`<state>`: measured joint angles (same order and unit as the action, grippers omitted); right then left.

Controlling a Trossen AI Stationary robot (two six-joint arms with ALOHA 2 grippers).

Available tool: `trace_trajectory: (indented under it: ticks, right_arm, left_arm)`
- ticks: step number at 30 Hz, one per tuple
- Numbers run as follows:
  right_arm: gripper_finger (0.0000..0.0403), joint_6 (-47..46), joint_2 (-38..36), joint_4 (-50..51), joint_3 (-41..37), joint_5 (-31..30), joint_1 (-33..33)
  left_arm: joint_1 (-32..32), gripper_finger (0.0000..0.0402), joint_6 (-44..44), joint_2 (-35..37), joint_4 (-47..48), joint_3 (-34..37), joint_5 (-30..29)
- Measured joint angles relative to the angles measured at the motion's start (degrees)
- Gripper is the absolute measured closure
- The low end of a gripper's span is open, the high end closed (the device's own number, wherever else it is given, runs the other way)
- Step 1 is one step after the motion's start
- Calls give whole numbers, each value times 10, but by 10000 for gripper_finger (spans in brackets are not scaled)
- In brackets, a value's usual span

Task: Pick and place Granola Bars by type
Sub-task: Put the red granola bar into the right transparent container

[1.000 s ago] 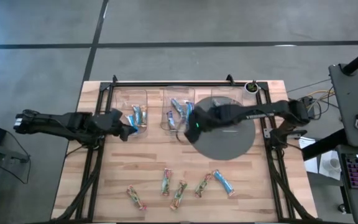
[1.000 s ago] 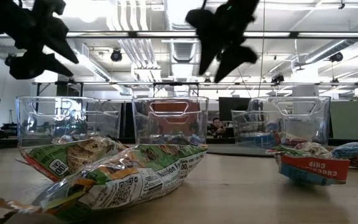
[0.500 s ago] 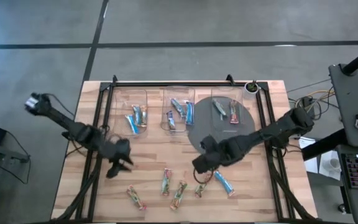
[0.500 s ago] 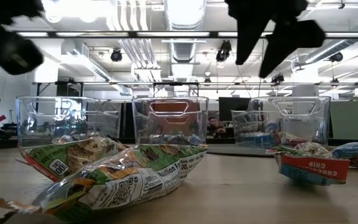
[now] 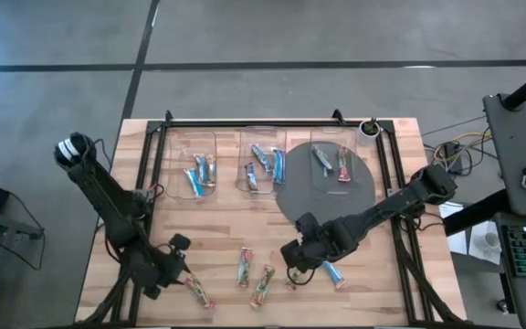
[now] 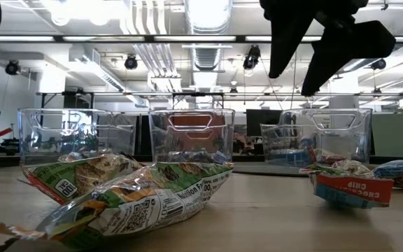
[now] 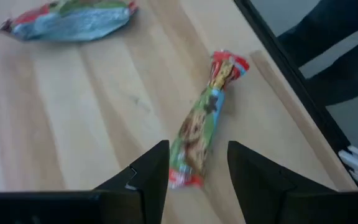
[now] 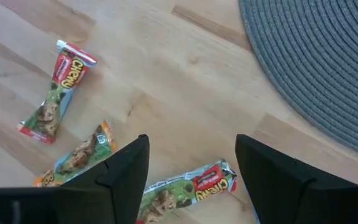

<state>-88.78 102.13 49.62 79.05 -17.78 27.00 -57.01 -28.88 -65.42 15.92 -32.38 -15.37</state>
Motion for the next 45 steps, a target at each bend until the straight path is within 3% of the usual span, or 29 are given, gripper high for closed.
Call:
trace_trajectory:
  ticks: [11,23,32,37,41,45]
  right_arm:
    - [174,14,0,-6,0,3,0]
    - [174,37,0,-5,0,17,0]
    - [174,38,0,-5,0,22,0]
    - [174,46,0,7,0,87,0]
    - [174,52,0,26,0,99,5]
    - [174,51,0,29,0,99,5]
  left_arm:
    - [0,255,58,-125,-77,-18,0]
    - [11,255,99,-187,-120,-21,0]
    - [13,255,66,-140,-85,-26,0]
    - [24,255,-7,-78,-11,-20,-8]
    - [24,255,13,-48,-9,-9,-4]
    - [24,255,54,-64,-20,-5,34]
